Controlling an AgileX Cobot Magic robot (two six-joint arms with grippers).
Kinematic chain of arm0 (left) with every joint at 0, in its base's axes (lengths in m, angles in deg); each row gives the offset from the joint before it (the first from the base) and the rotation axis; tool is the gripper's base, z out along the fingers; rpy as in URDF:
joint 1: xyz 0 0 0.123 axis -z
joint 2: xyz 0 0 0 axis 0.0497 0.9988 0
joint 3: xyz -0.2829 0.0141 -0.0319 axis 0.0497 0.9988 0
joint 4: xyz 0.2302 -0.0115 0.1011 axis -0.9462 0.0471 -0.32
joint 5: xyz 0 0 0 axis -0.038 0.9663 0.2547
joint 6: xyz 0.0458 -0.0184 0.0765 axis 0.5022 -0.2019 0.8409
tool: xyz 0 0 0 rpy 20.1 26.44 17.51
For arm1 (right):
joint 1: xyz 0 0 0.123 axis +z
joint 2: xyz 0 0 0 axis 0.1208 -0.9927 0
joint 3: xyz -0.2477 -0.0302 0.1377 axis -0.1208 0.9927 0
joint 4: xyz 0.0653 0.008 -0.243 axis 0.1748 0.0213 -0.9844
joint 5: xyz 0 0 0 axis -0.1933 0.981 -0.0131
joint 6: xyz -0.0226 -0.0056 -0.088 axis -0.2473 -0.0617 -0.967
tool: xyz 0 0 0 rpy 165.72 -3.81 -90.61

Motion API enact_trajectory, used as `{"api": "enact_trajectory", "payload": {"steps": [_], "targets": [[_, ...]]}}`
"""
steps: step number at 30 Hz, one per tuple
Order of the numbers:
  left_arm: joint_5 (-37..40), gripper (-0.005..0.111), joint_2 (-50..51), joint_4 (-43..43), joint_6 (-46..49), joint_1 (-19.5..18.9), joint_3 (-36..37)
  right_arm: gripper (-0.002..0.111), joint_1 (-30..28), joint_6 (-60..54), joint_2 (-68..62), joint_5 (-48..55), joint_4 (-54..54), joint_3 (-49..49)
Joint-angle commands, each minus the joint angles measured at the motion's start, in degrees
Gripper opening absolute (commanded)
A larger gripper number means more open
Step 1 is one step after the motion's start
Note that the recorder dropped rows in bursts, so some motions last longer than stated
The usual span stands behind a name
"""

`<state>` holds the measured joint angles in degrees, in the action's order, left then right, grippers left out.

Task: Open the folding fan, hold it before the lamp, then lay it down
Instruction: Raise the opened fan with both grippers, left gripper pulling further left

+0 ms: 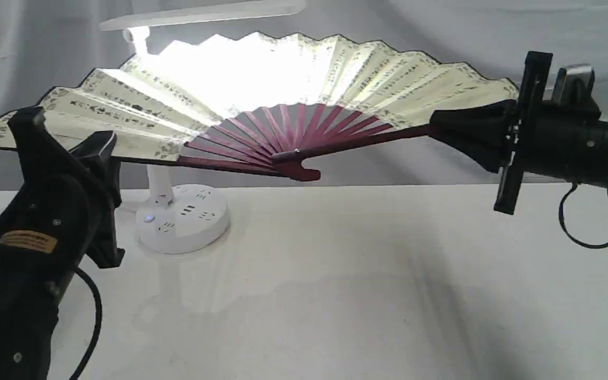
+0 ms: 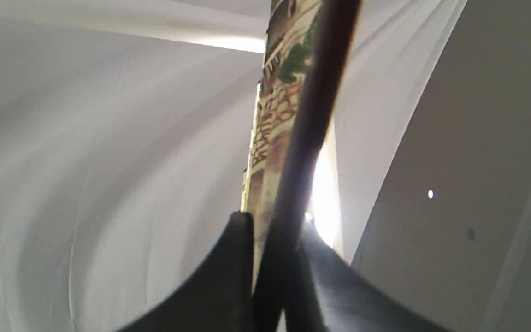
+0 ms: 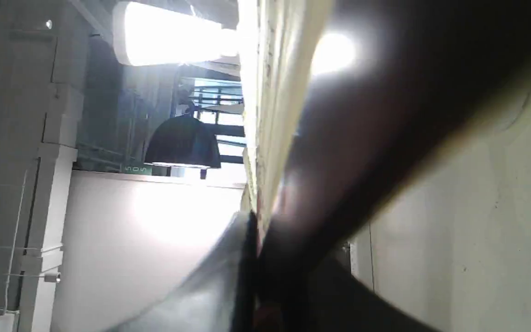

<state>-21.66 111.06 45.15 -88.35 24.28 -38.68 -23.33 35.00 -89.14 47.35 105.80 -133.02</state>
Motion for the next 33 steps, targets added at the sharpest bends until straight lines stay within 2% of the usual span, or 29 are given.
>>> {"api": "enact_trajectory", "payload": {"steps": [1,6,23,33], "targets": [[-5.2,0.001,-1.8,9.1,-3.4,-3.6,-0.2,0.0,-1.2,-1.6,2.2,-7.6,-1.6,-0.2],[1.7,0.001,-2.9,8.5,-3.7,-6.2,-0.2,0.0,-1.2,-0.1,4.8,-10.6,-1.6,-0.2],[1.3,0.001,-2.9,7.5,-7.3,-6.6,-0.2,0.0,-1.2,1.6,6.7,-10.1,-1.6,-0.2],[1.3,0.001,-2.9,3.1,-10.2,-8.9,-0.2,0.0,-1.2,1.6,10.6,-10.5,-1.6,-0.2]]}}
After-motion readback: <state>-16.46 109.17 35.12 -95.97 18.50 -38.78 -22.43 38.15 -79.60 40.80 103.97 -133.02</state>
